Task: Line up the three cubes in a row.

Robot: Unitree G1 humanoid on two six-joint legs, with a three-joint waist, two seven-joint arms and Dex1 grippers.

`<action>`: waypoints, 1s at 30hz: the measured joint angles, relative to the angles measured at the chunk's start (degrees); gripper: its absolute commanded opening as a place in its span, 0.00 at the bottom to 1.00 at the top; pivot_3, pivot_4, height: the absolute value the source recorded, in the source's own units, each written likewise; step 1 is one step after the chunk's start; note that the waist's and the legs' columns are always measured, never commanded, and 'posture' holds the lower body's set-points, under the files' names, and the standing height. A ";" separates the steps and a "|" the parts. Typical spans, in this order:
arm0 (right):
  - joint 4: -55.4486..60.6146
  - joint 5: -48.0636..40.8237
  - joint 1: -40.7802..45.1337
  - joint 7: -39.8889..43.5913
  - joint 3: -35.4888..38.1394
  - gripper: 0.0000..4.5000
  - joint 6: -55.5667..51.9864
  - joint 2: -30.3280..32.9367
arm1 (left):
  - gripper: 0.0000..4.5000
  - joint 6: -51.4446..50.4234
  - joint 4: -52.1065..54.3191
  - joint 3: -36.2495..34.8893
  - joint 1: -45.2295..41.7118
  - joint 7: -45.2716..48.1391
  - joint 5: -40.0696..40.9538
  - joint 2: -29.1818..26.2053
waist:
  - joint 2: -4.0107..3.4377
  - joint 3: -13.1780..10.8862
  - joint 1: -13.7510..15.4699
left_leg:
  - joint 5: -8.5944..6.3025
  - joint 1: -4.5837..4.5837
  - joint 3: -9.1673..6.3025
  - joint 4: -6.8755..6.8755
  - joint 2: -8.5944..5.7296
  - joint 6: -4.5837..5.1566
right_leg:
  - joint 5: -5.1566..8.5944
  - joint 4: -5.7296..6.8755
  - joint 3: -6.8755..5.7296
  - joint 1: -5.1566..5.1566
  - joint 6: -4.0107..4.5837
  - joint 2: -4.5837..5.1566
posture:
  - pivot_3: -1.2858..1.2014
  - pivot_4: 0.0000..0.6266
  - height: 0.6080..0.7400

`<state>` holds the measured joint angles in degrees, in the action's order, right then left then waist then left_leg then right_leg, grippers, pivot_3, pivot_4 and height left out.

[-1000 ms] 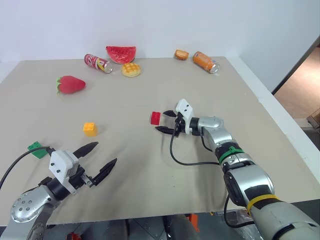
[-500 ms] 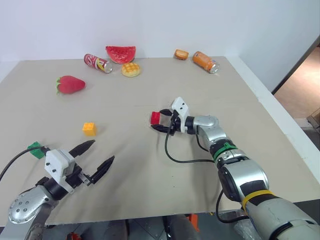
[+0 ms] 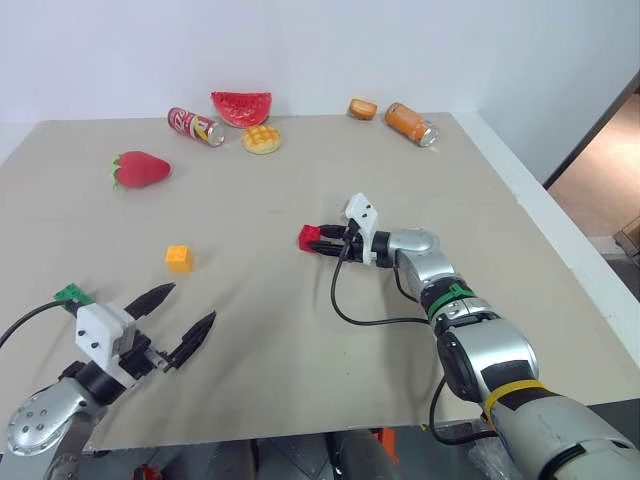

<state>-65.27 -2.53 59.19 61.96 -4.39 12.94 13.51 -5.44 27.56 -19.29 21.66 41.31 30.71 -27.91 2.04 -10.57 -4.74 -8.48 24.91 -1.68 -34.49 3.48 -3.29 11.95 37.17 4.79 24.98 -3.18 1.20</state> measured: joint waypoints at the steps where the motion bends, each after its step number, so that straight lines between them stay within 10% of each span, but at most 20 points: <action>1: 1.44 -0.46 -0.84 2.10 -0.02 0.27 -0.72 0.35 | 1.00 -0.10 -0.24 -0.80 0.85 0.83 0.71 -0.48 | 0.00 0.00 0.00 | 0.00 0.00 0.01 0.00 0.01 0.00 | 0.00 0.00 0.01 0.01 0.00 0.00 | 0.52 0.24 1.00; 12: 36.72 -7.93 -16.47 20.36 -6.85 0.27 -20.13 3.68 | 1.00 -1.13 -6.15 -4.22 2.04 8.20 3.53 -4.45 | -0.05 0.00 0.22 | -0.01 -0.09 0.04 -0.01 0.05 -0.02 | 0.00 0.08 -0.01 0.03 0.06 0.00 | 0.52 0.24 1.00; 30: 39.02 -7.29 -19.07 16.14 -9.11 0.27 -18.37 5.72 | 1.00 0.63 -10.87 -2.69 -0.03 11.61 0.88 -4.01 | -0.02 0.02 0.24 | -0.02 -0.08 0.09 -0.02 0.06 -0.05 | -0.01 0.07 -0.01 0.07 0.08 0.01 | 0.52 0.24 1.00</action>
<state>-26.25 -9.82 40.13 78.10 -13.50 -5.44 19.22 -4.81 16.69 -21.98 21.62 52.91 31.59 -31.93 2.02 -10.55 -4.51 -8.50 24.83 -1.59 -34.51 3.54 -3.33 11.94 37.25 4.78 25.04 -3.11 1.21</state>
